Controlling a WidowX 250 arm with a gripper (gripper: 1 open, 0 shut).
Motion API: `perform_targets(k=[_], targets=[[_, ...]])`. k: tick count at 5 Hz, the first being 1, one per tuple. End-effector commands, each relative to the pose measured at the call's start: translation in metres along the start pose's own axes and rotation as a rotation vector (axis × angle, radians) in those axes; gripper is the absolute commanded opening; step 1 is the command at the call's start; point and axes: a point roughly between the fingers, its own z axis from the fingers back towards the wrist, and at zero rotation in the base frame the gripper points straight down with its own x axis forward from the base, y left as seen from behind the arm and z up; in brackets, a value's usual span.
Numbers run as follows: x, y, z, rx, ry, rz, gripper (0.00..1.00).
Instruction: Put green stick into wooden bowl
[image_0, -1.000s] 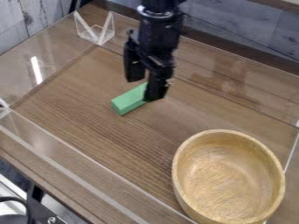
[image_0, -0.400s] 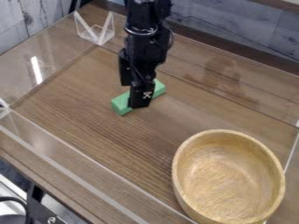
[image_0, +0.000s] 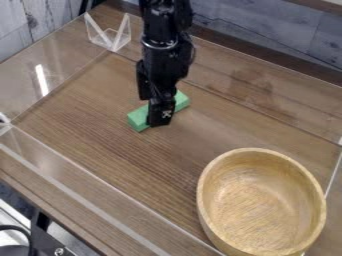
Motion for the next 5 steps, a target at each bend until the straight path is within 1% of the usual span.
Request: perform_targets(k=[1,3,5], targets=[[0.003,0.011,0.001,0.039,-0.029,0.009,1.00],[0.008,0.020,-0.011,0.068,-0.038,0.003,1.00],[0.011,0.024,-0.018,0.082,-0.048,0.017,1.00]])
